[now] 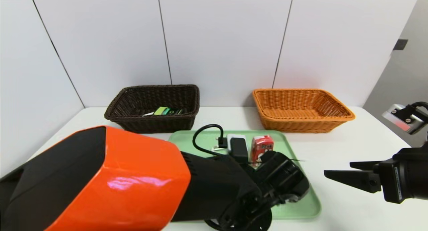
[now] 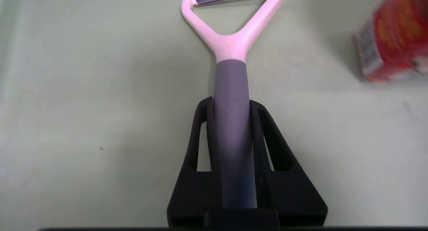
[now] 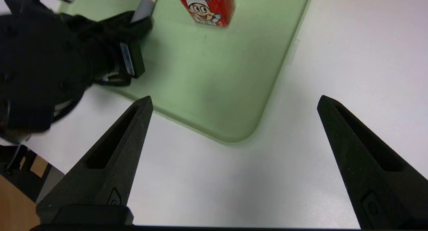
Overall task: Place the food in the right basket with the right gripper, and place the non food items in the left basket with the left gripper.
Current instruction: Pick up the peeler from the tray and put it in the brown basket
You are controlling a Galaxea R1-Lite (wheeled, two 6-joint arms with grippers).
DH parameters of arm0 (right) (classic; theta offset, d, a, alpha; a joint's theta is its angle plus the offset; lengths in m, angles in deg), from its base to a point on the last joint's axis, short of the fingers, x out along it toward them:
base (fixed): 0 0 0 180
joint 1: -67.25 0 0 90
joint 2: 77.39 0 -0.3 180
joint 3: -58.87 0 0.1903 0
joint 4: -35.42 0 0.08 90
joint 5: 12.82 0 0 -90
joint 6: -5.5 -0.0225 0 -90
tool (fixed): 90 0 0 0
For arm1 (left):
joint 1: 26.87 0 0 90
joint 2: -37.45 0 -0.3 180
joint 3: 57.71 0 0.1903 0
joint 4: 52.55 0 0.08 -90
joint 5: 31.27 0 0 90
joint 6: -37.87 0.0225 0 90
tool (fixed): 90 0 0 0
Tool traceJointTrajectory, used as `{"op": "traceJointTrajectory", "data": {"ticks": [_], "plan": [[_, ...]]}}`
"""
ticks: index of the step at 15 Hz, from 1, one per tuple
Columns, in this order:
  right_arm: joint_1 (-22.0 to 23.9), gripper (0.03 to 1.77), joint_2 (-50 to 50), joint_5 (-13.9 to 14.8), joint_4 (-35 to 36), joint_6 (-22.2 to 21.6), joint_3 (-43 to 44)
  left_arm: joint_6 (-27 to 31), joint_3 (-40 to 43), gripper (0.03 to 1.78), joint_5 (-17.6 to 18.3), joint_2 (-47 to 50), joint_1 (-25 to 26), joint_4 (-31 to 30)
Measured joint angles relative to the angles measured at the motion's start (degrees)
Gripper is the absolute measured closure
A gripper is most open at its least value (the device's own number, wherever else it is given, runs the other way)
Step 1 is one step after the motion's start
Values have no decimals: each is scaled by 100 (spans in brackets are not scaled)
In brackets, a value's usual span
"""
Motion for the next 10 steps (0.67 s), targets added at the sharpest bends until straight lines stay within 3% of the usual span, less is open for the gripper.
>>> {"op": "traceJointTrajectory", "data": {"ticks": [6, 8, 9, 10], "plan": [[0, 10, -40, -5, 5, -11, 13, 72, -13, 151, -1, 705, 856, 566], [0, 10, -55, -7, 6, -17, 16, 421, -50, 151, 22, 1122, 1136, 686], [0, 10, -60, -7, 5, -20, 18, 689, -68, 171, 52, 1330, 1296, 691], [0, 10, -63, -13, 5, -17, 18, 990, -80, 177, 135, 1548, 1479, 702]]}}
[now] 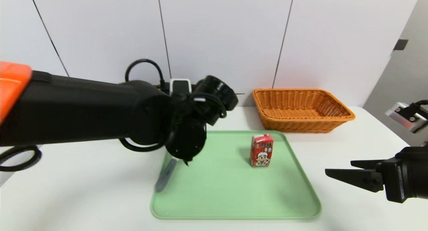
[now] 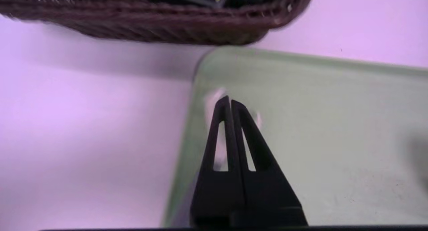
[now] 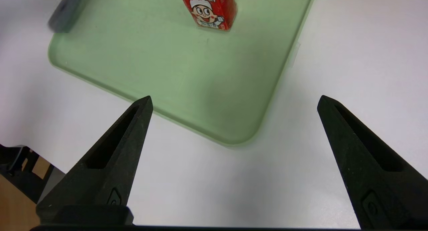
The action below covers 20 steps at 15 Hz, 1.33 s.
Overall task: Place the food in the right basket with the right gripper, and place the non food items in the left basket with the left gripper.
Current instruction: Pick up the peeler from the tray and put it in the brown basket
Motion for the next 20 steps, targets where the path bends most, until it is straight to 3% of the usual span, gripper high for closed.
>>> {"op": "traceJointTrajectory", "data": {"ticks": [4, 6, 12, 19, 20], "plan": [[0, 10, -22, 0, -5, -5, -18, 1111, -99, 177, 884, 731, 757, -145], [0, 10, -40, 0, -7, -5, -29, 1380, -193, 177, 1223, 964, 1008, -308], [0, 10, -29, -5, 4, 0, -5, 1386, -269, 177, 1286, 1100, 1050, -319], [0, 10, 41, -6, 111, -9, -40, 1347, 152, 177, 1482, 1200, 719, -291], [0, 10, 48, -5, 174, -11, -66, 1345, 229, 166, 1491, 1217, 658, -302]]}}
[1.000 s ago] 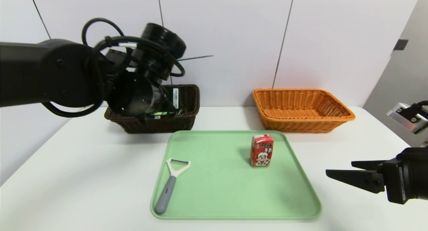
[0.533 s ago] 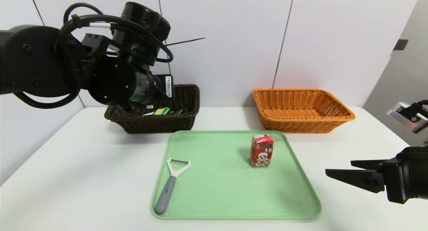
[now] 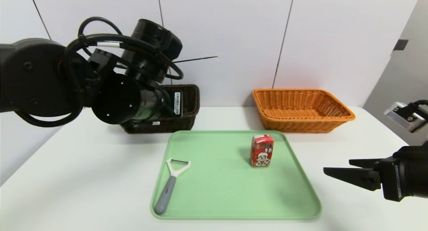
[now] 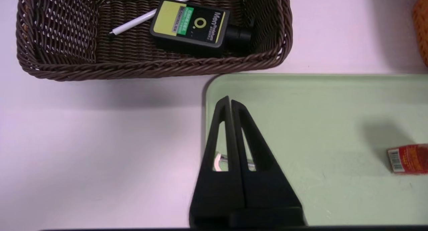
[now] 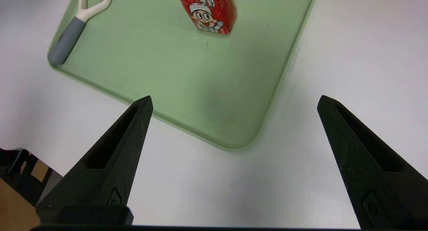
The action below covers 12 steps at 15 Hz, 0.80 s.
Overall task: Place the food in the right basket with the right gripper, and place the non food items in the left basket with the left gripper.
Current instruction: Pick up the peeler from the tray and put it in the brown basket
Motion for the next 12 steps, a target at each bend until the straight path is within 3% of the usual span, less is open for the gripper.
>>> {"op": "traceJointTrajectory", "data": {"ticks": [2, 5, 12], "plan": [[6, 10, 9, 2, 22, 0, -24, 2, 66, 130, 40, 24, -111, 2], [9, 10, 9, 0, 22, 0, -35, -20, 218, 91, 60, 101, -271, 96], [20, 10, -28, 10, 30, 11, -160, -588, 731, 44, 99, 267, -623, 1130]]}}
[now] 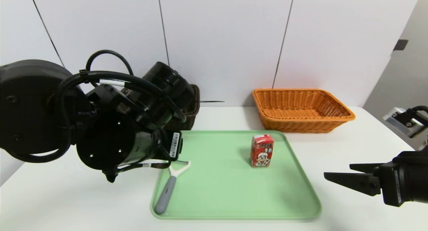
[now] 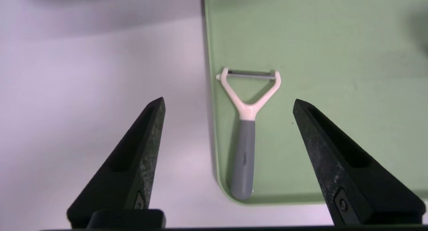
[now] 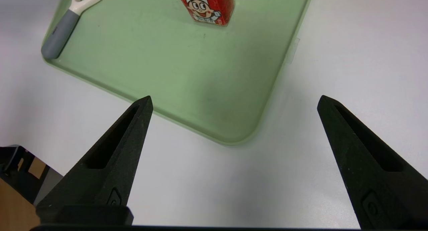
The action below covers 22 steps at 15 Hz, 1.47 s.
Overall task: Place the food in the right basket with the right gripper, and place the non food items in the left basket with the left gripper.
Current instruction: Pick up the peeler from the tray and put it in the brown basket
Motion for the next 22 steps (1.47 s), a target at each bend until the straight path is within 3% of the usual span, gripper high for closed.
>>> {"op": "traceJointTrajectory", "data": {"ticks": [5, 11, 14, 22], "plan": [[-2, 10, -7, 0, 0, -13, -38, -438, 10, 28, 691, -157, -190, 566], [0, 10, -22, 1, 63, -152, -90, -780, -133, 19, 764, -734, -372, 816], [11, 10, -35, 1, 124, -155, -135, -1180, -583, 16, 1103, -1108, -373, 1207], [144, 10, -146, 4, 116, -166, -199, -1248, -703, 13, 1193, -1547, -367, 1281]]}}
